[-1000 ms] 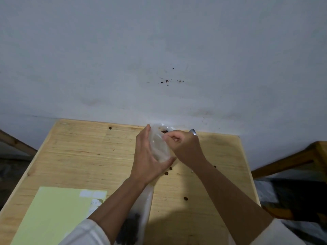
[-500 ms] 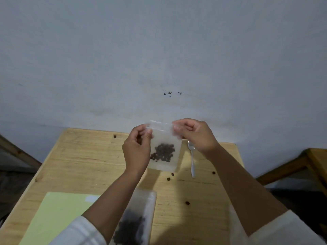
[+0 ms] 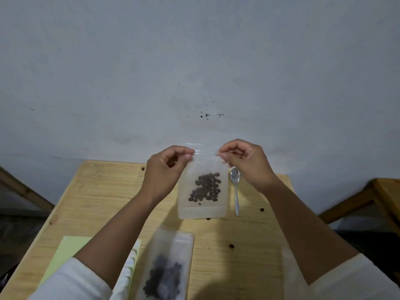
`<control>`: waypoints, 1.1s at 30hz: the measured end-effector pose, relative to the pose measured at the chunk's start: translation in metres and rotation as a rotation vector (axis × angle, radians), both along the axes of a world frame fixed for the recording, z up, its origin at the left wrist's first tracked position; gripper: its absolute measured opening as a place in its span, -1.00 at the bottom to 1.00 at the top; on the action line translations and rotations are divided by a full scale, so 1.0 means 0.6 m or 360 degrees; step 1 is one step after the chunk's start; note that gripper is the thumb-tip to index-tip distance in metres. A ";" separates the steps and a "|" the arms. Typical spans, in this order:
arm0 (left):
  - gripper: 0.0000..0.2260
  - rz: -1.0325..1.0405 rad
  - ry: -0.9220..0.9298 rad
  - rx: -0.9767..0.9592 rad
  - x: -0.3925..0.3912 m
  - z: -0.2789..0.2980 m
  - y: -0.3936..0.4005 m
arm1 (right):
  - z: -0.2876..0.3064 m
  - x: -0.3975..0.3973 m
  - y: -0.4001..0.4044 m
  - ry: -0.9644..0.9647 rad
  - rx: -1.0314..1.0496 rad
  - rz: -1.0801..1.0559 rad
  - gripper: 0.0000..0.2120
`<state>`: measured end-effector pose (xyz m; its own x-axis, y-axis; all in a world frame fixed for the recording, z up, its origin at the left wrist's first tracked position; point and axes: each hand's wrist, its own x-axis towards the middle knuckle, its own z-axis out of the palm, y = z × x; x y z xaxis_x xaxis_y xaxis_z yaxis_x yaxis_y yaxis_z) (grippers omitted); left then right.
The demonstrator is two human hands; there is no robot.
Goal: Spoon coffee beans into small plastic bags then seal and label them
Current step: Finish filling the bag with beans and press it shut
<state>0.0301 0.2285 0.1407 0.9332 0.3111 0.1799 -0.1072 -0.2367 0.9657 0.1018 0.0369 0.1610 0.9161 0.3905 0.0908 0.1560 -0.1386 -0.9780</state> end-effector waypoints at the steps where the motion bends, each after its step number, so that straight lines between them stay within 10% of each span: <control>1: -0.88 0.0008 0.0005 -0.0068 -0.001 0.003 0.001 | 0.003 -0.001 0.001 0.0010 0.0011 0.0012 -0.93; 33: -0.94 0.0069 0.0215 0.0106 -0.032 -0.023 0.023 | -0.030 -0.095 0.108 0.0394 0.0126 -0.0227 -0.87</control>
<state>0.0112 0.2420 0.1267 0.9363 0.3431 0.0753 0.0341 -0.3021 0.9527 0.0447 0.1015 0.1429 0.9593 0.2569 -0.1170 -0.1040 -0.0637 -0.9925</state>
